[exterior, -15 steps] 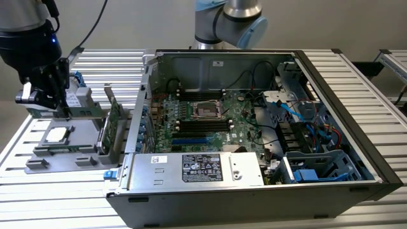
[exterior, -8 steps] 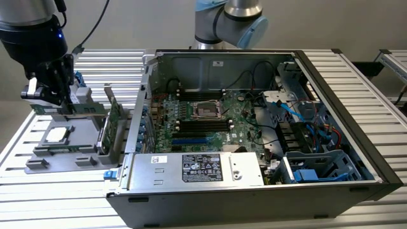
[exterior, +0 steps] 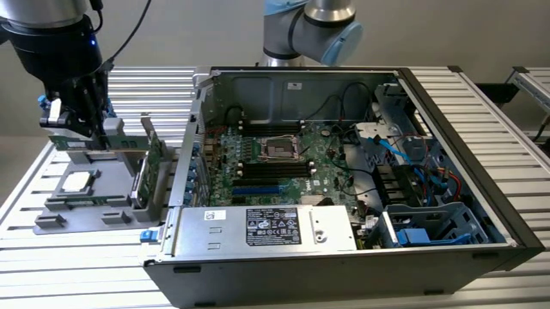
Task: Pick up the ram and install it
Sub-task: 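Pick up the ram and move it above insertion slot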
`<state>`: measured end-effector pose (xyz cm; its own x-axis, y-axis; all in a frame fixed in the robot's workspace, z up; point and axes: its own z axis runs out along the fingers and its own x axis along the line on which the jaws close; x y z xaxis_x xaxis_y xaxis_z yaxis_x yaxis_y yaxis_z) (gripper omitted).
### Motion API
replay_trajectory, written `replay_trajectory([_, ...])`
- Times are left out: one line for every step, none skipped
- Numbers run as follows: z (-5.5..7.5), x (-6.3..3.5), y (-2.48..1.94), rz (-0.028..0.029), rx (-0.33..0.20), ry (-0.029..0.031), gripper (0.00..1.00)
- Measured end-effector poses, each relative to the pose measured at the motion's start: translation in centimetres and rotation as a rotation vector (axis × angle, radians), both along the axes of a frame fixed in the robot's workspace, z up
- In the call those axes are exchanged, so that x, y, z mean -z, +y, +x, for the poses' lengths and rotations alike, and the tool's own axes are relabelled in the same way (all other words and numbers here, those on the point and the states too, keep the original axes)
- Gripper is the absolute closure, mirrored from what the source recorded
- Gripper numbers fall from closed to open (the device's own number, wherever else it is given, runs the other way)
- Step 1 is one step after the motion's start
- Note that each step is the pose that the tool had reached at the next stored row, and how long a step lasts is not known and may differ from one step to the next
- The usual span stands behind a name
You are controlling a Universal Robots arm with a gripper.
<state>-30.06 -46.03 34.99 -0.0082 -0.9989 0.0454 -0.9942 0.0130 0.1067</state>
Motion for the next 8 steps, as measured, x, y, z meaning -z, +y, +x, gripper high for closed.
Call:
replay_trajectory([0.2, -0.05, 0.05, 0.0, 0.0, 0.0007, 0.84])
replay_trajectory([0.3, -0.09, 0.11, 0.0001, 0.0, 0.0013, 0.84])
replay_trajectory([0.5, -0.15, 0.16, 0.0, 0.0, 0.0021, 0.84])
replay_trajectory([0.7, -0.19, 0.22, 0.0, 0.0, 0.0028, 0.84])
replay_trajectory([0.9, -0.24, 0.27, 0.0, 0.0, 0.0034, 0.84])
replay_trajectory([1.0, -0.29, 0.32, 0.0, 0.0, 0.0039, 0.84])
replay_trajectory([1.2, -0.34, 0.37, 0.0, 0.0, 0.0045, 0.84])
replay_trajectory([1.4, -0.4, 0.42, 0.0, 0.0, 0.0052, 0.84])
